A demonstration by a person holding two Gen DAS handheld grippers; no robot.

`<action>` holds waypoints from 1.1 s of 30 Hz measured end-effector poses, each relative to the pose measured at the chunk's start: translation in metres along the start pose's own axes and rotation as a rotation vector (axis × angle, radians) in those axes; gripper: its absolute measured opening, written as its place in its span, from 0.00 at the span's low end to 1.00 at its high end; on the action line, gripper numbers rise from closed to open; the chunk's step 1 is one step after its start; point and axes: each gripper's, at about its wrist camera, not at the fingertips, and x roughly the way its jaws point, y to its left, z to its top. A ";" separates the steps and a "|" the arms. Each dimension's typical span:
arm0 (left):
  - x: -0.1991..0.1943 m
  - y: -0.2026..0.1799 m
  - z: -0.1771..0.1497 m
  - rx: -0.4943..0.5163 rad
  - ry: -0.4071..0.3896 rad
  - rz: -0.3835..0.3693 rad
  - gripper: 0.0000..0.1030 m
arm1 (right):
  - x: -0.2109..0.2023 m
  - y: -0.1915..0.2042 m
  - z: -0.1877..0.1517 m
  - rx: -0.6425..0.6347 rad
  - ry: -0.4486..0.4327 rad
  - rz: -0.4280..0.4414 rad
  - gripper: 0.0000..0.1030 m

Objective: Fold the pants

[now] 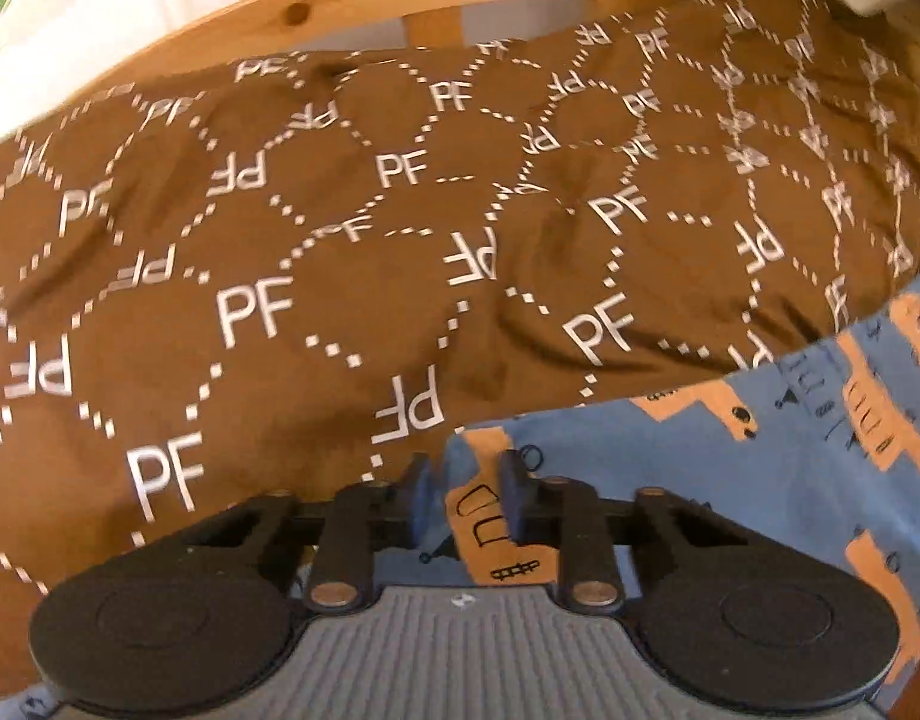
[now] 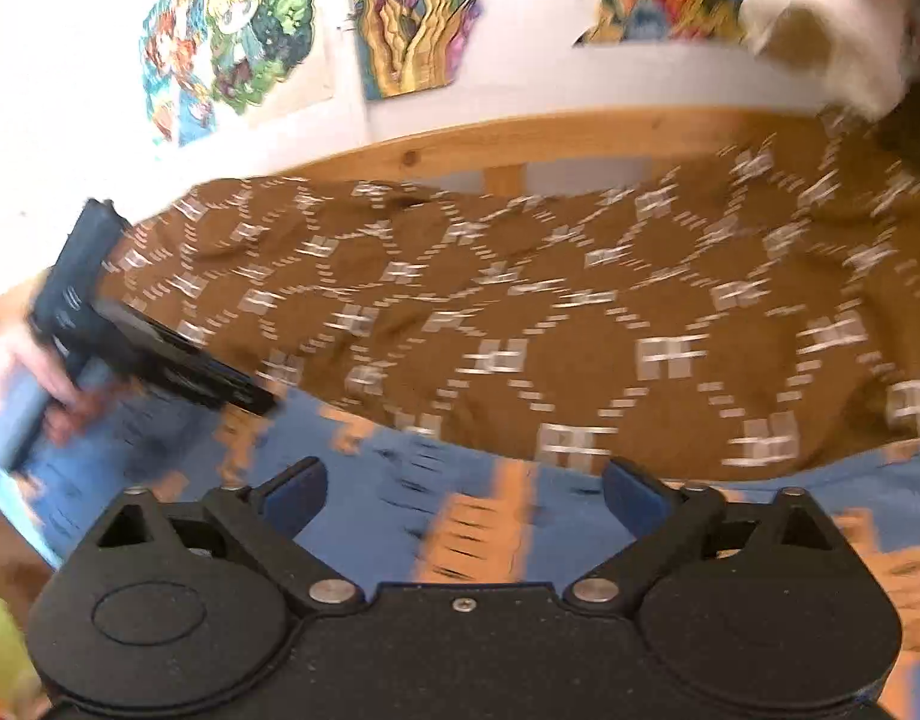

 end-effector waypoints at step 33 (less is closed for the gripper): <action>-0.002 -0.138 -0.023 0.175 -0.105 0.137 0.87 | -0.108 -0.089 -0.020 0.304 -0.070 -0.507 0.99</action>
